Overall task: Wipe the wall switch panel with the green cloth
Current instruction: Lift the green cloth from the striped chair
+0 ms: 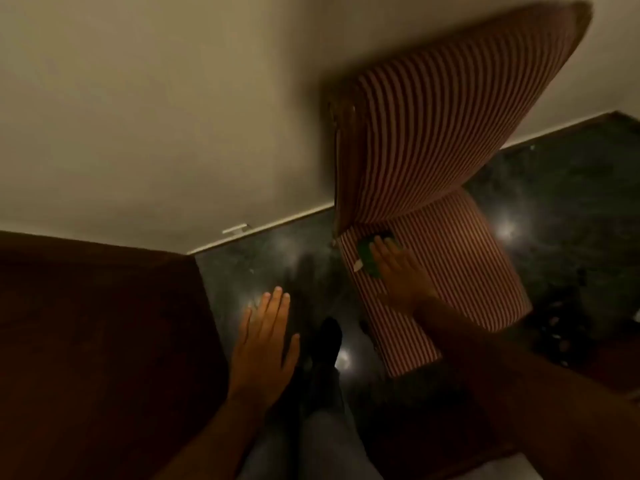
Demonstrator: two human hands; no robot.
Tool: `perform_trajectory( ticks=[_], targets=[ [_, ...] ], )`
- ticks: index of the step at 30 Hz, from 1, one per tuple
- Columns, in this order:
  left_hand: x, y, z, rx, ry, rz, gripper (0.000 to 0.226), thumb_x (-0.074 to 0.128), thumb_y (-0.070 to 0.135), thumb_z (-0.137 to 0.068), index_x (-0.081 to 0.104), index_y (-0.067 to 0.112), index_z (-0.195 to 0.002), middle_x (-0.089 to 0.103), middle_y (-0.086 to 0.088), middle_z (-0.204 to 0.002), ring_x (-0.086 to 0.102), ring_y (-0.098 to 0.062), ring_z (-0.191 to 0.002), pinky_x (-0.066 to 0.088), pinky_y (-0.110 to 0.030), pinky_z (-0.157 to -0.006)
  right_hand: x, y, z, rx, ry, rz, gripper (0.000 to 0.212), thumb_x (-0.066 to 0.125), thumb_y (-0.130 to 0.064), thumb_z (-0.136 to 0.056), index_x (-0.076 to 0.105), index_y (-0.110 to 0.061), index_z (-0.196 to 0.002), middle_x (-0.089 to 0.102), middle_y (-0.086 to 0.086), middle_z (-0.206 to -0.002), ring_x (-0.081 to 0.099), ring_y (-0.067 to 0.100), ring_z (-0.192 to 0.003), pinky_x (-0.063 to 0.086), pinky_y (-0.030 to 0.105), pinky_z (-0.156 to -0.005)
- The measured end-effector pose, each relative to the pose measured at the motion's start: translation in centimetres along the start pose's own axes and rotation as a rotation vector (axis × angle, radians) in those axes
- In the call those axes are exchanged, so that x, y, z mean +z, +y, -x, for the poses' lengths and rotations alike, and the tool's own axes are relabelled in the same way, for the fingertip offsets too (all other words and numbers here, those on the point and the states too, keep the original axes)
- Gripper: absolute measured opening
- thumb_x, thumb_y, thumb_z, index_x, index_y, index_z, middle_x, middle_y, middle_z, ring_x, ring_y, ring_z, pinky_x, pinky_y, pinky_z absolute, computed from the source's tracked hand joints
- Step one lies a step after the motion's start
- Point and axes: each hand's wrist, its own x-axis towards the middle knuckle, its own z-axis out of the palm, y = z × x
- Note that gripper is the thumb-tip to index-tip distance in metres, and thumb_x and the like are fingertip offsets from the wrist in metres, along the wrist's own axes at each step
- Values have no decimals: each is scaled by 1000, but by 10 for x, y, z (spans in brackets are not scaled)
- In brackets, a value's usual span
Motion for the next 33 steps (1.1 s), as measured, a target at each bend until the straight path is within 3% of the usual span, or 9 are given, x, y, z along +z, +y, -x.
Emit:
perform_trajectory(
  ticks=[5,11,14,22,26,28,30,31,33],
  targets=[
    [26,-6,-11,-19,-65,-47,76,33,52,-116,25,14,-182,15,-5,-190,-9,-15,-177,-11,-37,-142,22,18,-55,-64,24,65,96,55,-30,-103,-12,-14,-169,-18,12,-178,-13,32,-167,-7,52,-135],
    [26,-11,-39,-130,-92,-7,79,14,61,-116,12,20,-183,1,2,-190,-9,-13,-175,-8,-41,-142,49,35,-77,-174,29,84,87,51,-26,-107,-9,-17,-170,-15,13,-178,-9,35,-167,-2,53,-136],
    [25,-7,-49,-143,-57,-1,76,13,62,-116,7,23,-182,-1,5,-190,-14,-9,-174,-14,-36,-140,50,41,-82,-191,68,42,87,51,-10,-106,-7,-20,-170,-11,12,-179,-5,32,-168,4,50,-137],
    [21,-12,-49,-134,-67,-38,78,10,60,-116,16,22,-183,6,4,-190,-6,-12,-175,-12,-37,-140,43,41,-82,-169,84,-28,80,53,-6,-108,2,-13,-169,3,11,-179,4,30,-168,6,43,-137],
    [-8,-13,-33,-94,3,-96,74,26,53,-117,36,15,-179,25,-3,-187,21,-23,-174,11,-46,-140,-6,7,-46,-112,138,-170,71,52,-8,-109,13,-12,-168,10,14,-178,10,31,-167,4,39,-136],
    [-32,-13,-20,-103,49,-150,72,34,51,-115,46,12,-174,36,-5,-183,34,-27,-170,21,-48,-135,-42,-24,-20,-208,280,-153,66,58,-3,-103,30,-3,-162,24,24,-171,34,43,-158,28,49,-131],
    [-61,-11,-10,-138,51,-213,73,37,52,-113,49,13,-173,39,-5,-182,39,-27,-168,21,-47,-134,-72,-52,2,-344,585,-176,79,78,6,-82,43,0,-152,38,22,-161,58,45,-140,53,54,-110],
    [-86,-12,-8,-149,62,-242,73,39,52,-111,51,13,-172,40,-5,-181,41,-27,-166,19,-45,-134,-96,-68,13,-432,699,-195,92,78,5,-79,33,-5,-159,29,12,-169,50,32,-150,48,41,-116],
    [-130,-15,-7,-168,125,-287,73,43,51,-107,58,13,-167,44,-6,-179,49,-27,-161,15,-42,-133,-138,-98,36,-521,768,-169,100,61,-6,-83,10,-15,-170,-9,-5,-179,6,9,-166,14,23,-130]
  ],
)
